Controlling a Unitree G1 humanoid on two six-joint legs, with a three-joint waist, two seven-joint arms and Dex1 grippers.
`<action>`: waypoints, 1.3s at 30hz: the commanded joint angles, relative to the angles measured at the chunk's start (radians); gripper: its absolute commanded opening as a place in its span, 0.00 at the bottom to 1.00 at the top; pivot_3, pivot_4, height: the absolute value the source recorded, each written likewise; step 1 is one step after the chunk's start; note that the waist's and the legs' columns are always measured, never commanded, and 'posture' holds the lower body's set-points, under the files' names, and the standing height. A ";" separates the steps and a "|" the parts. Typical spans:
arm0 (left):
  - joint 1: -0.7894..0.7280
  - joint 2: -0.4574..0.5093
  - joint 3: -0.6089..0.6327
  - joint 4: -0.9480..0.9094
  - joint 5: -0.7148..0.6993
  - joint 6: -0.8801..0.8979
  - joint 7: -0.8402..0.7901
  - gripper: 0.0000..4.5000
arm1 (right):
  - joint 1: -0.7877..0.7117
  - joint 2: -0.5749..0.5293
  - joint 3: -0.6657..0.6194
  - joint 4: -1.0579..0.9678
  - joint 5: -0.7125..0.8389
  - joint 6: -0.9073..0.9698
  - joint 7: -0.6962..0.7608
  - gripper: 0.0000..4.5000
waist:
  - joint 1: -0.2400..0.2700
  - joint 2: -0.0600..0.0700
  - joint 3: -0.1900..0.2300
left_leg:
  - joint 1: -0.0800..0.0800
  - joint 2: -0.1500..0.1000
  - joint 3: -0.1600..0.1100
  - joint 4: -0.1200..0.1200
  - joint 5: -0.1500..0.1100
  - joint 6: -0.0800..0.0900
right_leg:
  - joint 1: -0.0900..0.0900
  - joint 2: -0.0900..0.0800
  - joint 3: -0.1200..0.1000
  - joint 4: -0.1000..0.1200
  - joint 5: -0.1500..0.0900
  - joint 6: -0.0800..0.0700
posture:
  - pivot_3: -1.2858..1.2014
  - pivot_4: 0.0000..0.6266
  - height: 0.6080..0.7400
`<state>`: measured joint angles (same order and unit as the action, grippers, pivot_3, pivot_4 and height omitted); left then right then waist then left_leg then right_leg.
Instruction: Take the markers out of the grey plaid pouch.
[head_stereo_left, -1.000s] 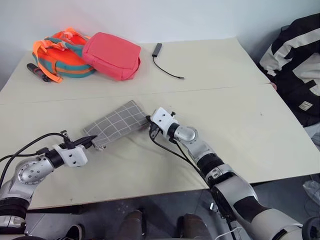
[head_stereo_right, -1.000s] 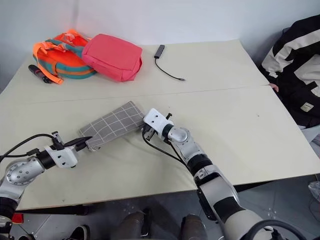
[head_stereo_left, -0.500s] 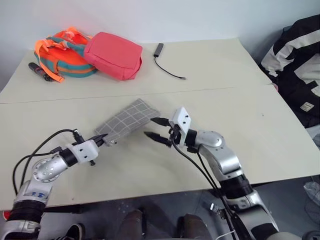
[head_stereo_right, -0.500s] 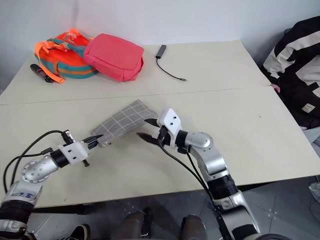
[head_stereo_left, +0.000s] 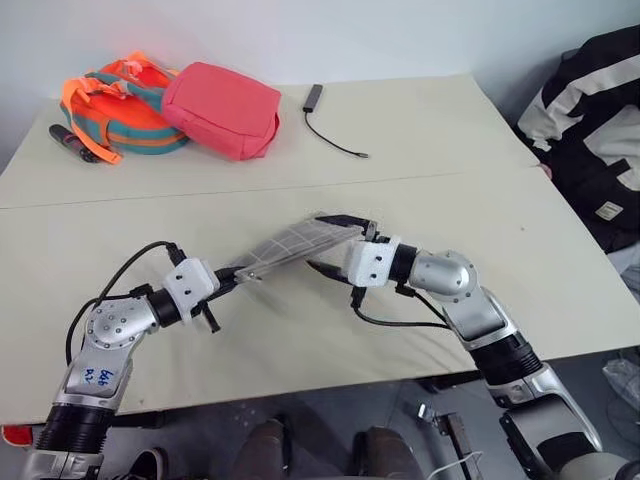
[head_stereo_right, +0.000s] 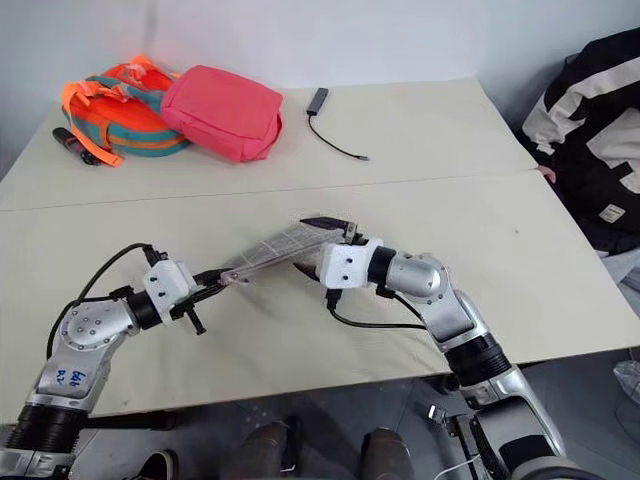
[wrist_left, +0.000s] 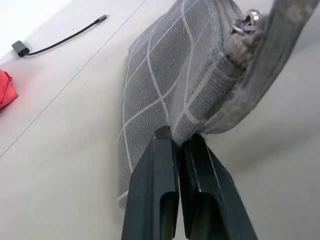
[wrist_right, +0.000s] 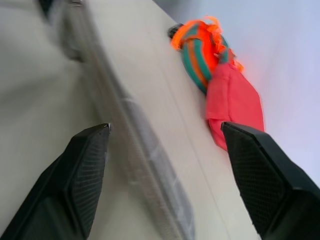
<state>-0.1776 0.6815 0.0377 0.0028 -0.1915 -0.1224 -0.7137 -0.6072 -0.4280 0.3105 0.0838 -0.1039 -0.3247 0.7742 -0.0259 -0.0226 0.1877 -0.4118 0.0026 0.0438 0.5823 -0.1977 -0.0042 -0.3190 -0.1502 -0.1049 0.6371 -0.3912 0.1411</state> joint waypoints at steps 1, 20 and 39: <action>-0.011 -0.006 0.023 -0.046 -0.005 -0.005 -0.001 0.00 | -0.029 -0.036 -0.001 -0.030 -0.009 -0.053 0.035 0.82 | 0.000 0.000 0.000 | 0.000 0.000 0.000 0.000 0.000 0.000 | 0.001 0.000 0.000 0.000 0.000 0.000 | 0.52 0.24 1.00; 0.027 -0.010 0.033 -0.081 -0.003 -0.031 -0.027 0.00 | -0.148 -0.044 0.061 0.238 -0.348 -0.213 -0.186 0.62 | -0.001 0.000 0.000 | 0.000 0.000 -0.001 0.003 0.000 0.001 | 0.004 0.000 0.000 -0.002 0.000 -0.001 | 0.52 0.24 1.00; 0.038 0.021 0.074 -0.010 0.166 -0.270 0.060 0.53 | -0.125 -0.038 0.024 0.232 -0.234 -0.146 -0.150 0.00 | 0.000 0.000 0.000 | 0.001 0.000 -0.001 0.003 -0.001 0.001 | 0.007 0.000 -0.001 -0.009 0.001 -0.001 | 0.52 0.24 1.00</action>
<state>-0.1329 0.6923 0.0910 -0.0178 -0.0577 -0.3389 -0.6805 -0.7252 -0.4684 0.3800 0.3573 -0.3821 -0.4797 0.6204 -0.0262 -0.0229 0.1882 -0.4106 0.0025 0.0424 0.5855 -0.1984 -0.0031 -0.3115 -0.1498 -0.1064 0.6282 -0.3904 0.1396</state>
